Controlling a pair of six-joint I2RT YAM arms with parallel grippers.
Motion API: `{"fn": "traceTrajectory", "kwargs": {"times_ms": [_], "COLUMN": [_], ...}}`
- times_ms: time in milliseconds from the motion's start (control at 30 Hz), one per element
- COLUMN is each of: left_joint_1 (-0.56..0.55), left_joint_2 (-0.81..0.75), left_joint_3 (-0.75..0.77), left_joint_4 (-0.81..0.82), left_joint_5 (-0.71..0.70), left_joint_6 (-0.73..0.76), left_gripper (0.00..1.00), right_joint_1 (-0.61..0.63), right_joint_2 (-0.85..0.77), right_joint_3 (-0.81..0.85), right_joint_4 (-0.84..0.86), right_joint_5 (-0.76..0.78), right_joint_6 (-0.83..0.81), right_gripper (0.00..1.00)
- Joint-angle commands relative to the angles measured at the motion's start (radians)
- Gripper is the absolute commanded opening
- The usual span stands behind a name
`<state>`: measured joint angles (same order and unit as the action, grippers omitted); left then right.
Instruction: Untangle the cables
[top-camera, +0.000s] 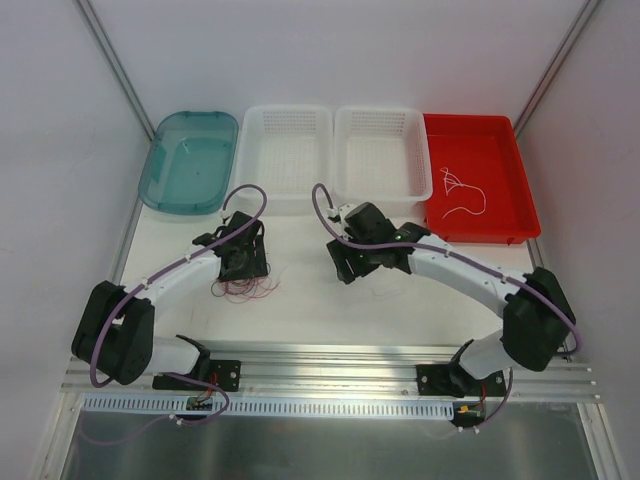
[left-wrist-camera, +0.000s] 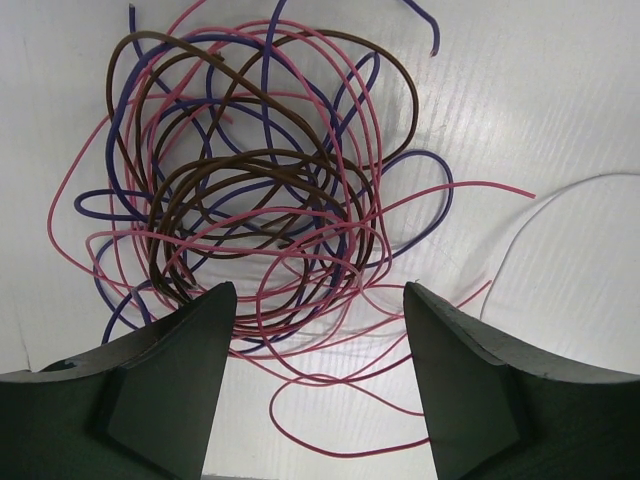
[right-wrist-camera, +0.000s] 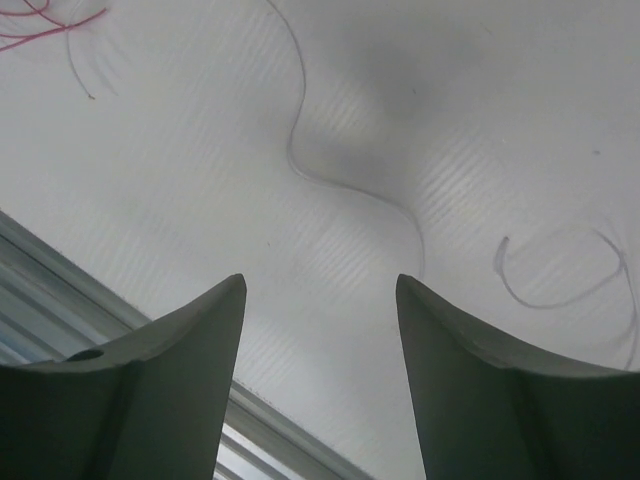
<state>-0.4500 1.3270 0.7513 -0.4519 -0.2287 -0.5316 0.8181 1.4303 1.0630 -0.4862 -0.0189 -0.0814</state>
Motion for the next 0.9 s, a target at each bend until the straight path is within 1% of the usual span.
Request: {"fn": "traceTrajectory", "kwargs": {"times_ms": [0, 67, 200, 300, 367, 667, 700, 733, 800, 867], "left_joint_1": [0.008, 0.008, 0.008, 0.008, 0.007, 0.008, 0.008, 0.008, 0.008, 0.008], "left_joint_2": [-0.029, -0.032, -0.04, -0.048, -0.058, -0.071, -0.074, -0.075, -0.078, -0.078], "left_joint_3": [-0.024, -0.029, -0.033, -0.041, -0.046, -0.053, -0.055, -0.055, -0.058, -0.061], "left_joint_4": [0.002, 0.004, 0.005, 0.009, 0.007, 0.01, 0.01, 0.009, 0.009, 0.009], "left_joint_5": [0.02, 0.023, 0.035, 0.037, 0.037, 0.042, 0.042, 0.042, 0.042, 0.04], "left_joint_6": [-0.01, -0.01, -0.011, -0.018, -0.019, -0.021, -0.021, -0.021, -0.024, -0.024], "left_gripper": [0.68, 0.68, 0.68, 0.68, 0.68, 0.68, 0.68, 0.68, 0.68, 0.68], "right_joint_1": [0.018, 0.032, 0.056, 0.082, 0.092, 0.113, 0.115, 0.115, 0.121, 0.125], "right_joint_2": [0.088, 0.16, 0.263, 0.333, 0.361, 0.478, 0.484, 0.493, 0.501, 0.509], "right_joint_3": [0.081, 0.101, 0.147, 0.176, 0.184, 0.209, 0.209, 0.21, 0.212, 0.215], "right_joint_4": [0.073, 0.078, 0.084, 0.077, 0.075, 0.063, 0.064, 0.064, 0.058, 0.051], "right_joint_5": [-0.053, -0.047, -0.033, -0.01, 0.005, 0.092, 0.099, 0.105, 0.112, 0.131], "right_joint_6": [-0.034, -0.032, -0.021, 0.0, 0.017, 0.035, 0.034, 0.031, 0.028, 0.023], "right_gripper": [0.65, 0.62, 0.59, 0.54, 0.51, 0.46, 0.44, 0.39, 0.35, 0.29]}}
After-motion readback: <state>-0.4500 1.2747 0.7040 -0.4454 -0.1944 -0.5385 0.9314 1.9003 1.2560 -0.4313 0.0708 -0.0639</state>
